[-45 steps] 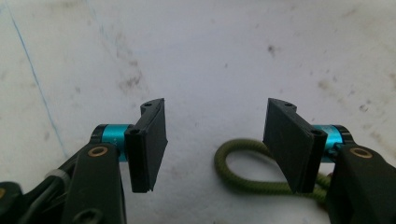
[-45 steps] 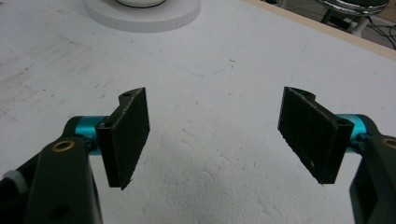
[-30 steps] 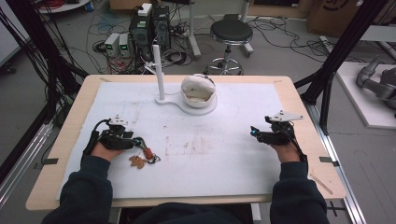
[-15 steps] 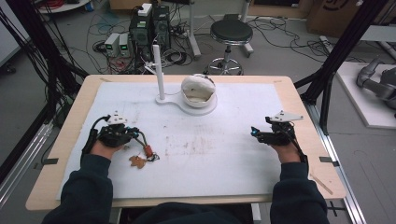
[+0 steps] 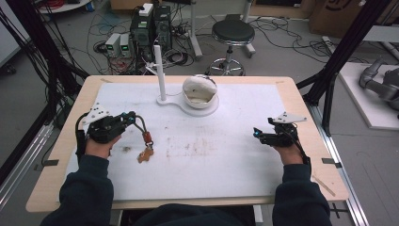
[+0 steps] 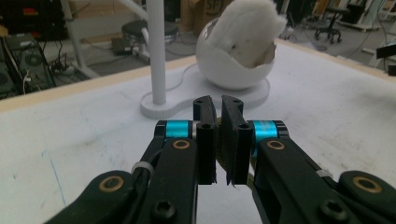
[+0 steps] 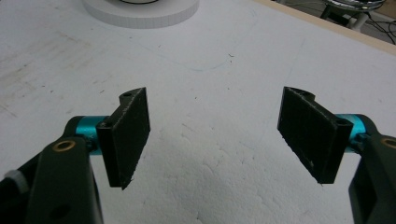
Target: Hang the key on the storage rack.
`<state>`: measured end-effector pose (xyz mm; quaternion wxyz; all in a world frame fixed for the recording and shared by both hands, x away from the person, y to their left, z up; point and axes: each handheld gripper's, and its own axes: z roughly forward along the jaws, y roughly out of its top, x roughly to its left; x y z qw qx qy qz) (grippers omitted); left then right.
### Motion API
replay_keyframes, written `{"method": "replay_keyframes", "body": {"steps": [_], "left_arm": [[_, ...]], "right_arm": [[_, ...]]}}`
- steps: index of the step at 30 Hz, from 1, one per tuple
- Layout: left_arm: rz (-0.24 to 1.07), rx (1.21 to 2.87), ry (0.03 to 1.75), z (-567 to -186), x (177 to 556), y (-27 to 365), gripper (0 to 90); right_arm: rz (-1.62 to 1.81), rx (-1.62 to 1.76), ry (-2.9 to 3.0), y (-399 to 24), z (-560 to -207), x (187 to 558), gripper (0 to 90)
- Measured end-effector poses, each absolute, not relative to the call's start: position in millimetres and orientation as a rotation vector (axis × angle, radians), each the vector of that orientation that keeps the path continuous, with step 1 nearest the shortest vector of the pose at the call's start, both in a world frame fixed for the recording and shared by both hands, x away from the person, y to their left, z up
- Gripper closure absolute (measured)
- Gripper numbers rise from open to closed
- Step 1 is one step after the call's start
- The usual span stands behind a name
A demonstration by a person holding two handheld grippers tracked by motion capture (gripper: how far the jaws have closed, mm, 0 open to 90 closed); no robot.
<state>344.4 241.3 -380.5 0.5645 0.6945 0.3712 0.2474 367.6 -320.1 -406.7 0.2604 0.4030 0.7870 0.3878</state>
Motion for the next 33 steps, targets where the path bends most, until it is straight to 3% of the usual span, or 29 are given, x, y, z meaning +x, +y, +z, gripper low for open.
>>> {"method": "replay_keyframes", "body": {"steps": [19, 33], "left_arm": [[0.686, 1.552, 0.769, -337, 344, 235, 84.7], [0.709, 1.538, 0.713, -279, 381, 215, 84.7]], "right_arm": [[1.074, 1.102, 2.117, -320, -405, 367, 25.8], [1.085, 1.087, 2.120, -316, -404, 368, 25.8]]}}
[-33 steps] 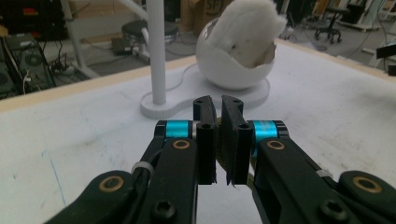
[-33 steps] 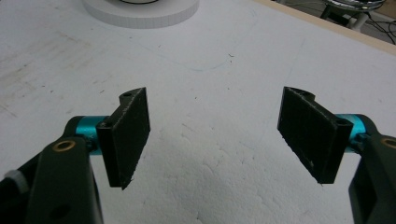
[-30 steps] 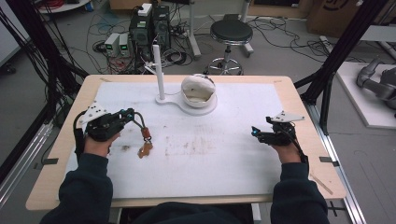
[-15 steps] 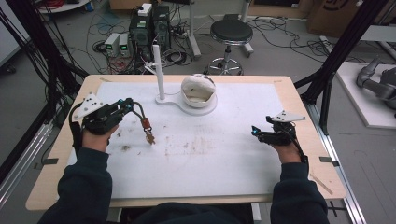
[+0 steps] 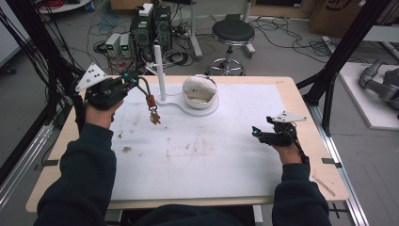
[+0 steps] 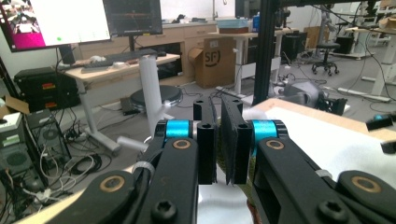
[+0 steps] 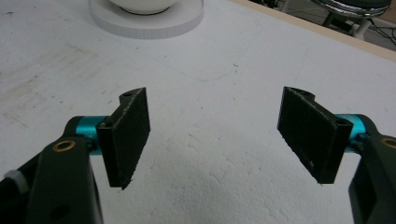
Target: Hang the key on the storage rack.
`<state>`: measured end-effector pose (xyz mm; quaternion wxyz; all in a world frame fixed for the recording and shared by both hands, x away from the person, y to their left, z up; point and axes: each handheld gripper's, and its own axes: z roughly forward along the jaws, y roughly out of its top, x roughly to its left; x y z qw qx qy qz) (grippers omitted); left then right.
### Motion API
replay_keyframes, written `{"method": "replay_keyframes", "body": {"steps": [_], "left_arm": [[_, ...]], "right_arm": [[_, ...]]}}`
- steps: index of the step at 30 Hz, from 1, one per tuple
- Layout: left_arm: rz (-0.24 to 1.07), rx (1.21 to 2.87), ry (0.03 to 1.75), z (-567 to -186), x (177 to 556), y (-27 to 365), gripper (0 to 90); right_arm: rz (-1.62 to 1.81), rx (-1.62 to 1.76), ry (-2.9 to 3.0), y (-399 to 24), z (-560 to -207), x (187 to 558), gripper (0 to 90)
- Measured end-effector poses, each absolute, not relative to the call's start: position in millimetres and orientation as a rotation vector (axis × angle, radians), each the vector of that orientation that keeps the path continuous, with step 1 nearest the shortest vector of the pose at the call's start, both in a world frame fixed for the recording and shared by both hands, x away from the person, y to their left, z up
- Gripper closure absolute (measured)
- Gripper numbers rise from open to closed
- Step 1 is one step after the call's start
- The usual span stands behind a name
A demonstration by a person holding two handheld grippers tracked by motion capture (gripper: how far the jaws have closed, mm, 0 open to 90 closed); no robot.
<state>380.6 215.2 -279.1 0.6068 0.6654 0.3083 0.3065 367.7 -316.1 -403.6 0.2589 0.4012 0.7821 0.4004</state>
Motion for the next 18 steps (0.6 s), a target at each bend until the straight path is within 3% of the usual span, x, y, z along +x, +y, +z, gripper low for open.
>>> {"method": "replay_keyframes", "body": {"steps": [8, 18], "left_arm": [[0.720, 1.602, 0.738, -260, 422, 197, 84.7], [0.734, 1.612, 0.852, -267, 464, 192, 84.6]], "right_arm": [[1.085, 1.085, 2.125, -315, -404, 368, 25.8], [1.091, 1.091, 2.133, -318, -406, 368, 25.8]]}}
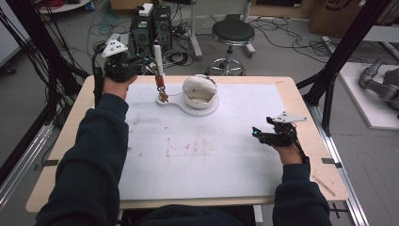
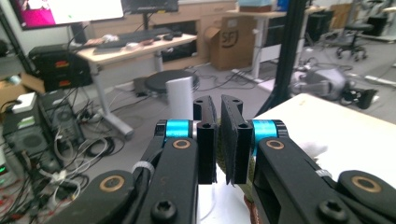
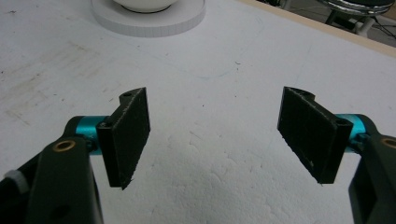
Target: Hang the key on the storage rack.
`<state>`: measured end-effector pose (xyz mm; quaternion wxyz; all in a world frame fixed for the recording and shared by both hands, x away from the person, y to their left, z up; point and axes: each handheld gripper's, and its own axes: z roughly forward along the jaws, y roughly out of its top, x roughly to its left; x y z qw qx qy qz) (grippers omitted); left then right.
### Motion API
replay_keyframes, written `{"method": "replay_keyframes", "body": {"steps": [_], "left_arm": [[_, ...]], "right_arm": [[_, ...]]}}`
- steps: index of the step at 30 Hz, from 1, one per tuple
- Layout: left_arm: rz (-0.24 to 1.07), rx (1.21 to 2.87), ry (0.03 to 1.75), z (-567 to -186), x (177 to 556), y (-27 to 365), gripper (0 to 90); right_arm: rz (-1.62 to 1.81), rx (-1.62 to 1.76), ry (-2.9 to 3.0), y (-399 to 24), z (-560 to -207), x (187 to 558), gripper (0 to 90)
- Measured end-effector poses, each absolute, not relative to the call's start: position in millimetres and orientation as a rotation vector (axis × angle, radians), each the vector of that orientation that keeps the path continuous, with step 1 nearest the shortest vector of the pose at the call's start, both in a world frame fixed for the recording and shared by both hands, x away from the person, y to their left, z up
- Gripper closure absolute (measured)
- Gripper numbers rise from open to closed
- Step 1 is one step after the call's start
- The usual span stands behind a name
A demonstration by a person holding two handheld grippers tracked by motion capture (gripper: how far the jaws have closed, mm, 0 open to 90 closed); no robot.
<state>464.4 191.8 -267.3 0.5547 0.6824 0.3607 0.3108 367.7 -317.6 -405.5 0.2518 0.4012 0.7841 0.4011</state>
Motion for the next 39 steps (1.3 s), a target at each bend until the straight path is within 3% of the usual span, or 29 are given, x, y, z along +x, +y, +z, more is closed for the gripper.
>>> {"method": "replay_keyframes", "body": {"steps": [14, 16, 17, 24, 39], "left_arm": [[0.713, 1.593, 0.963, -293, 492, 184, 82.4], [0.709, 1.539, 1.000, -294, 493, 188, 61.1], [0.702, 1.527, 1.006, -295, 493, 190, 55.4], [0.694, 1.463, 1.025, -301, 481, 216, 31.2], [0.623, 1.523, 0.938, -337, 442, 235, 21.6]], "right_arm": [[1.098, 1.090, 2.138, -318, -406, 366, 25.8], [1.099, 1.090, 2.136, -318, -406, 366, 25.8], [1.099, 1.090, 2.135, -319, -406, 366, 25.8], [1.099, 1.086, 2.136, -319, -406, 365, 25.8], [1.102, 1.091, 2.135, -318, -407, 366, 25.8]]}}
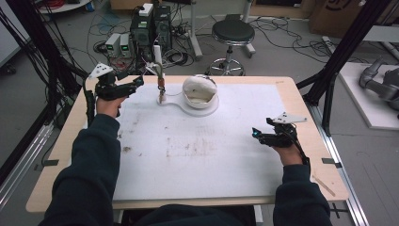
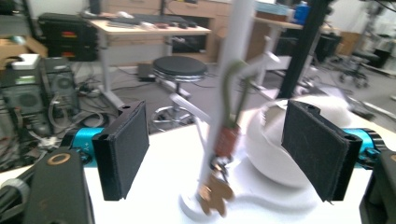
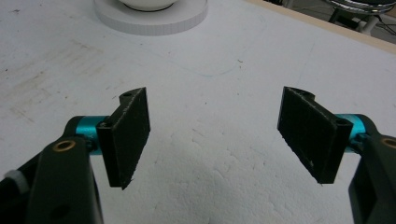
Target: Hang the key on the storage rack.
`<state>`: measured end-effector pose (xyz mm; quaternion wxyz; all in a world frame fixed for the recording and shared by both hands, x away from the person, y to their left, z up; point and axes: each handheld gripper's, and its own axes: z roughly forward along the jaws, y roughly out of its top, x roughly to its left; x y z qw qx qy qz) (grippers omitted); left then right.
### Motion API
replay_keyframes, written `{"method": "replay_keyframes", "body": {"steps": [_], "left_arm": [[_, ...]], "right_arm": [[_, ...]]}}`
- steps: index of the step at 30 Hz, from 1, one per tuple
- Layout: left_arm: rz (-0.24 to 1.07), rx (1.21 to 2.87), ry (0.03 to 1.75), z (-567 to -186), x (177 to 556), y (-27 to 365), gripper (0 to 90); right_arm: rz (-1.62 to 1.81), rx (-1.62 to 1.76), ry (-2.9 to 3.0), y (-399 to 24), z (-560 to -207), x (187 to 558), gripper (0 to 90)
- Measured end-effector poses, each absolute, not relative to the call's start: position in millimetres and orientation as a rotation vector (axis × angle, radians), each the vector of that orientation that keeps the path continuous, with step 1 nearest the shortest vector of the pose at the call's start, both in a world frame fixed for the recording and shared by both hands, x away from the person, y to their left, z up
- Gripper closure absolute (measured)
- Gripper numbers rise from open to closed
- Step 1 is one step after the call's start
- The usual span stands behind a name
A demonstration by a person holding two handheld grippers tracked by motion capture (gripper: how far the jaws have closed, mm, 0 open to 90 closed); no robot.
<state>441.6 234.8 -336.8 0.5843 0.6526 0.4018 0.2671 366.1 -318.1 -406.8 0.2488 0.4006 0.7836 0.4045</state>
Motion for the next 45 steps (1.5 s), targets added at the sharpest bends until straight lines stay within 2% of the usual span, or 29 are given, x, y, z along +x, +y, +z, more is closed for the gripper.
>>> {"method": "replay_keyframes", "body": {"steps": [9, 22, 32, 45], "left_arm": [[0.602, 1.545, 0.852, -351, 403, 232, 20.5], [0.636, 1.601, 0.874, -393, 355, 222, 18.1], [0.651, 1.578, 0.880, -401, 341, 228, 17.8], [0.624, 1.591, 0.910, -409, 347, 232, 17.8]], "right_arm": [[1.112, 1.096, 2.135, -319, -408, 367, 25.7], [1.134, 1.097, 2.135, -318, -409, 365, 22.6], [1.132, 1.100, 2.116, -320, -407, 358, 22.0], [1.116, 1.108, 2.107, -321, -407, 355, 22.0]]}}
